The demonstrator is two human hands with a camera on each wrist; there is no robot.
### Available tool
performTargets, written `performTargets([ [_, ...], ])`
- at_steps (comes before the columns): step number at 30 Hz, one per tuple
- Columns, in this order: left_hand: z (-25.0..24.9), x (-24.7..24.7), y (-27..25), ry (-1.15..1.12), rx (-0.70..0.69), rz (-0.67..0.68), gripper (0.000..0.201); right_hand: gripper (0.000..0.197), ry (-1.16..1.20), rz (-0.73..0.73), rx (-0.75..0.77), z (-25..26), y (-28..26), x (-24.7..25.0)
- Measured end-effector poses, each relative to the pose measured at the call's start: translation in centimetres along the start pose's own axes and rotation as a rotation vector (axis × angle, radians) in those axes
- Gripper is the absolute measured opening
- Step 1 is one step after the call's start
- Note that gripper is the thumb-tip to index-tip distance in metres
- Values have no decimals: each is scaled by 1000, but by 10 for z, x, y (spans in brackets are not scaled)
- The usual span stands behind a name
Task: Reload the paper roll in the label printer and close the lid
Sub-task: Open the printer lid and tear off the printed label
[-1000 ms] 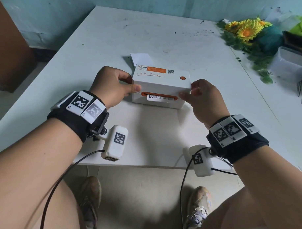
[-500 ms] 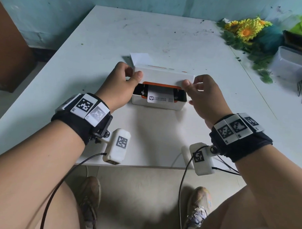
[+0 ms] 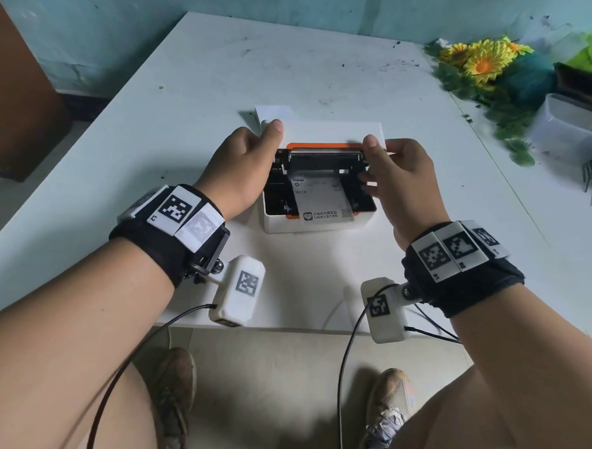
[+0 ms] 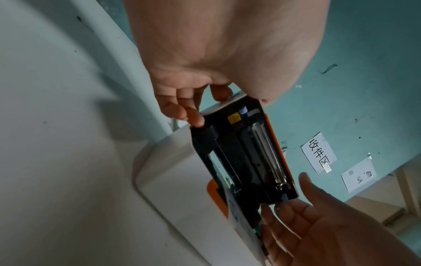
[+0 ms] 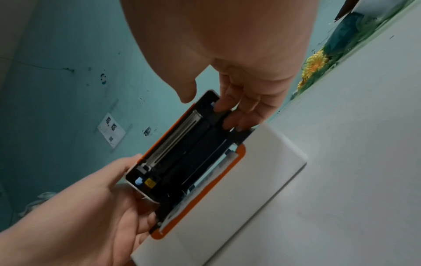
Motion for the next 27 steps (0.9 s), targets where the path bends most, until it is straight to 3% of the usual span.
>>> performTargets([
  [3,0,1,1,-32,81,-1,58,31,-40,19,45,1,-3,-4],
  [11,-8,-5,-1,-97,220,33,55,79,-124,106,96,1,-6,-6],
  [15,-8,-7,0,-220,221,-80,54,68,-199,145,131,-3,-8,-5],
  [18,-10,-5,1,-251,214,-89,60,58,-250,135,151,-7,-7,-3],
  [22,-6,-6,2,-268,221,-88,63,71,-354,186,93,-14,-3,-4],
  [27,-2,0,1,-334,210,-100,75,71,-373,210,86,-17,-3,-6],
])
Point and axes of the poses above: each hand's wrist, its own y-axis towards the middle knuckle, its own x-axis out of the back of the hand, z = x × y, the point moved 1 cm from there along y, towards the middle knuckle, and after that the axes turned 4 degrees about x, right-handed, at the moved point
